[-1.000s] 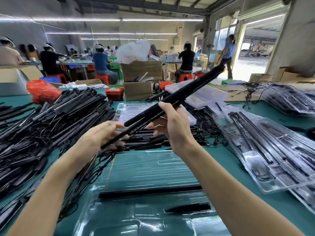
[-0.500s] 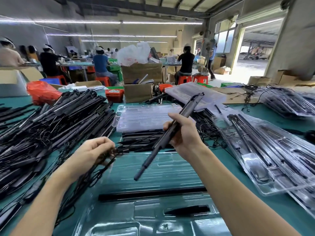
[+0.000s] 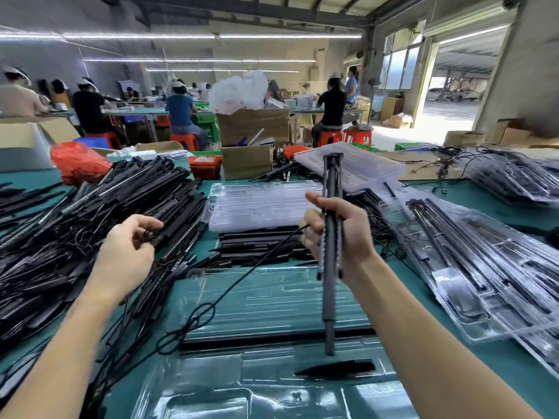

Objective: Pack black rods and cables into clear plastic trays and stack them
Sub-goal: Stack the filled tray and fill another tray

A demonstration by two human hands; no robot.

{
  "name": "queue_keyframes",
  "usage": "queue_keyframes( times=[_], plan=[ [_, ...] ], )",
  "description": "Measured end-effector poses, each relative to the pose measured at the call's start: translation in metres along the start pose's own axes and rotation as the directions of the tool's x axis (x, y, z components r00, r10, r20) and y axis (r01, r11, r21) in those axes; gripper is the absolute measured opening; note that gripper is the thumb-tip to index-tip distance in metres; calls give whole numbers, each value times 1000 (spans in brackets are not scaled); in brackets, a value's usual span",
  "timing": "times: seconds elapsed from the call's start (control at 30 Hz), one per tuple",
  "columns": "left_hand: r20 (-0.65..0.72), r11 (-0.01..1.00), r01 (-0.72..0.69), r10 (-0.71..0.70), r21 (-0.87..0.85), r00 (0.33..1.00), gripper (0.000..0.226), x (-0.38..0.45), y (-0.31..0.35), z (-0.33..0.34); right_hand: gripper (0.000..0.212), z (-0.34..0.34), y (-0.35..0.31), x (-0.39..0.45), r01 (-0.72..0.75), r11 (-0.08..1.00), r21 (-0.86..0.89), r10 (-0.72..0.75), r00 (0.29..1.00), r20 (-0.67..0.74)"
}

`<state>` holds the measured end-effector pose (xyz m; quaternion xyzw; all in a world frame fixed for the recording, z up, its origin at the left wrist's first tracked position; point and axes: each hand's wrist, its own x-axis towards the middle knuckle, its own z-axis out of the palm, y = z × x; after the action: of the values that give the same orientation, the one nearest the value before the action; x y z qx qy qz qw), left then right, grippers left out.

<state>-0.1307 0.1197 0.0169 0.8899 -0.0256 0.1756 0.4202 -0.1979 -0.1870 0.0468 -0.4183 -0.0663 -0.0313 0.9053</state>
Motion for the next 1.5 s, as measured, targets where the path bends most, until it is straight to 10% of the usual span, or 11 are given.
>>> queue_keyframes(
  times=[0.1,0.17,0.47,0.63,0.83,1.17,1.4,1.5],
  plan=[
    [54,815,70,-123,576,991,33,-10,3,-7,18,3,-12,-1,-23,991,130,7,992,122],
    [175,835,-41,-67,549,982,11,-27,18,-12,20,6,-16,-1,-33,986,163,3,984,179],
    [570,642,-388,-93,661,816,44,-75,50,-9,20,15,-16,2,3,982,186,-39,981,192],
    [713,825,-261,-223,502,665,34,-58,33,-8,22,15,-18,-2,-37,971,237,-25,966,257],
    [356,898,-44,-128,438,925,19,-30,6,-10,25,15,-25,-6,-97,969,226,-2,917,399],
    [351,819,-67,-169,570,921,31,-39,3,20,18,36,-39,-14,-170,938,300,-25,834,551],
    [180,634,-105,-55,766,982,41,-63,29,-3,15,41,-43,-6,-16,947,320,-102,931,350],
    [205,829,-236,150,508,967,31,-70,52,-14,10,37,-39,-2,32,959,281,-110,957,267]
  ],
)
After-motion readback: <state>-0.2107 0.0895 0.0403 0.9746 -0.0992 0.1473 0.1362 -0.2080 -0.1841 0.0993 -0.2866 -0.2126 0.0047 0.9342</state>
